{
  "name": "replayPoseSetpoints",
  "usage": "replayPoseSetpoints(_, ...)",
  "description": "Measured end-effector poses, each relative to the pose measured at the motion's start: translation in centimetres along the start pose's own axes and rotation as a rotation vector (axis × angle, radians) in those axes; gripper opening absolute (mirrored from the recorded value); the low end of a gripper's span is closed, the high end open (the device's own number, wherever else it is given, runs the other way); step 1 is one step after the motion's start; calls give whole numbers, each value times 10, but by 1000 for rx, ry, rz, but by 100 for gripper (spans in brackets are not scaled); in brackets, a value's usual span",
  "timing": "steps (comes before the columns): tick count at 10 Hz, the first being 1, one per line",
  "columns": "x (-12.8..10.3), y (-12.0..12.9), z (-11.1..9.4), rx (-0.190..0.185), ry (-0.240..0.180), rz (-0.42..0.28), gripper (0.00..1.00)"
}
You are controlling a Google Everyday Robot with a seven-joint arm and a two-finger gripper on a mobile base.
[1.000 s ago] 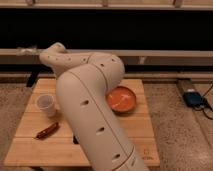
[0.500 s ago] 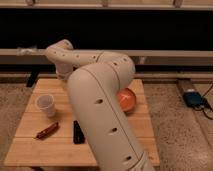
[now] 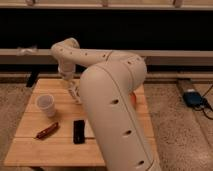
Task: Stand the bottle upright
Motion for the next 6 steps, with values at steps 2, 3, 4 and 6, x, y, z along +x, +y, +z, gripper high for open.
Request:
replayPoseSetpoints(2, -1, 1, -6, -5, 59, 16, 0)
replayPoseSetpoints(3, -3, 3, -7, -6, 78, 25, 0)
replayPoseSetpoints(4, -4, 3, -8, -7, 97, 30, 0)
replayPoseSetpoints(6, -2, 0, -6, -5, 131, 25, 0)
